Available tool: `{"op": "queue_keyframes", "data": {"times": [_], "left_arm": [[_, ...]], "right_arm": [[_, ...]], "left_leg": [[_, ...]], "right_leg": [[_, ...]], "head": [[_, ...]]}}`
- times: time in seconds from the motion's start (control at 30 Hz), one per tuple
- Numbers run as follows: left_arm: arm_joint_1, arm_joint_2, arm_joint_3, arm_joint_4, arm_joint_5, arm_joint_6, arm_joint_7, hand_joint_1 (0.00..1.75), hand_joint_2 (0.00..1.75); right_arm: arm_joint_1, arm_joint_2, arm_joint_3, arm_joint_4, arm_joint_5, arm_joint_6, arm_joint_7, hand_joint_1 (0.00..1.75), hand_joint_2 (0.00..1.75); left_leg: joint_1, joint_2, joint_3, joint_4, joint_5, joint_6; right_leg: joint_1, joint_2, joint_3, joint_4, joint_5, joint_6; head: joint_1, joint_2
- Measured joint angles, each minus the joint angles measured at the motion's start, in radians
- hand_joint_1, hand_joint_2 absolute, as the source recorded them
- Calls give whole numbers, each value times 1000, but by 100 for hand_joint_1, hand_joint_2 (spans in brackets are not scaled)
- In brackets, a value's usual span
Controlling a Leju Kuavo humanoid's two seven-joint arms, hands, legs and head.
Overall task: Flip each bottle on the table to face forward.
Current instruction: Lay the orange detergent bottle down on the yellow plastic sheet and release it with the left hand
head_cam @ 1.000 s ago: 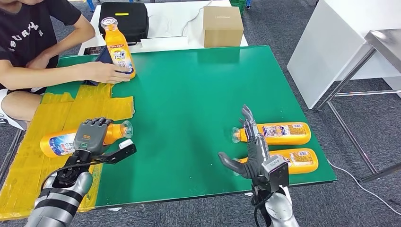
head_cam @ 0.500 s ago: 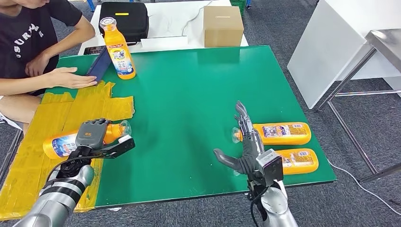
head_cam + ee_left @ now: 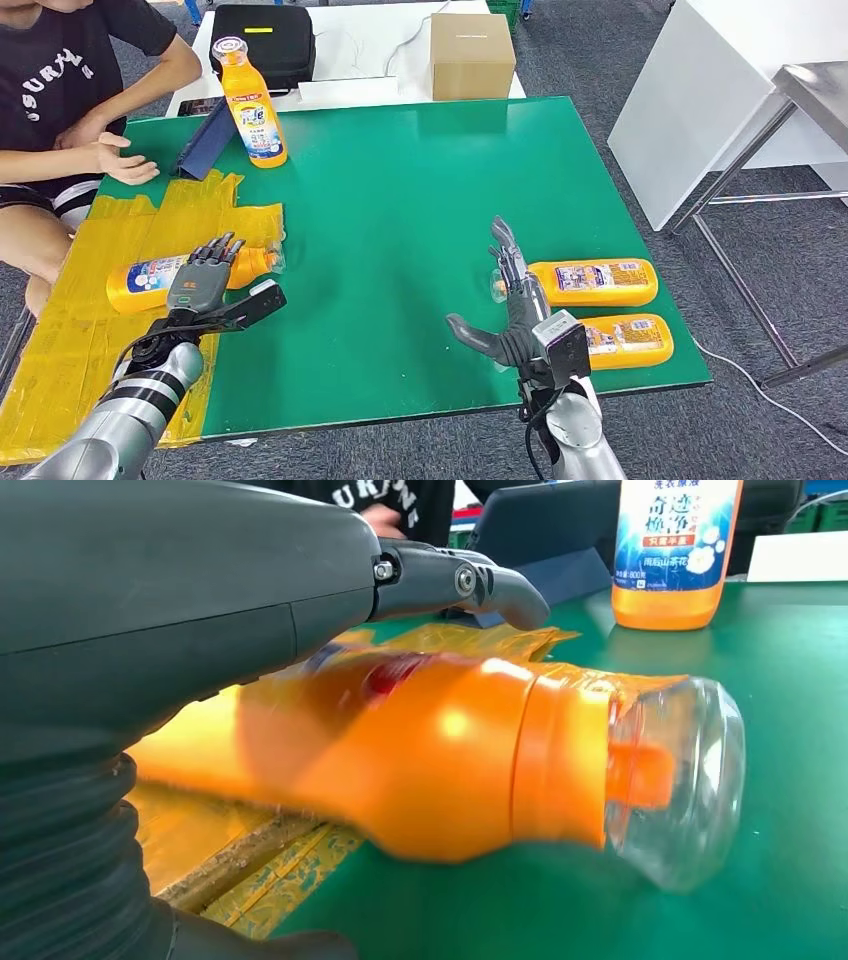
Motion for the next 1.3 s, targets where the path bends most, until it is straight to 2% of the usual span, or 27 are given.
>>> {"op": "queue_keyframes", "data": {"times": [0.33,0.77,0.93,1.07,1.13,1.2,1.3], "left_arm": [[-5,-6,4,23,25,-32,-8,0,175],[-5,-15,16,30,57,-31,-39,0,175],[13,-24,20,9,115,-7,-106,0,175],[64,-35,14,-94,168,-3,-148,0,175],[95,-40,1,-180,232,-55,-167,0,175],[131,-42,-16,-283,352,-169,-192,0,175],[193,-42,-39,-446,539,-327,-236,0,175]], "right_arm": [[-5,0,7,16,1,0,9,0,175],[-9,0,7,27,1,0,12,0,175],[-9,0,7,27,1,-3,16,0,175],[-6,0,7,27,6,-12,16,0,175],[-1,0,7,27,31,-32,17,0,175],[4,-3,7,24,107,-81,22,0,175],[5,-20,9,11,341,-212,64,0,175]], "left_leg": [[0,0,3,0,0,0],[0,0,3,0,0,0],[0,0,3,0,0,0],[0,0,2,0,0,0],[0,0,2,0,0,0],[0,0,1,0,0,0],[0,0,0,0,-1,0]], "right_leg": [[0,0,3,0,0,0],[0,0,4,0,0,0],[0,0,3,0,0,0],[0,0,2,0,0,0],[0,0,2,0,0,0],[0,0,1,0,0,0],[0,0,1,0,0,0]], "head": [[0,0],[0,0],[0,0],[0,0],[0,0],[0,0],[0,0]]}}
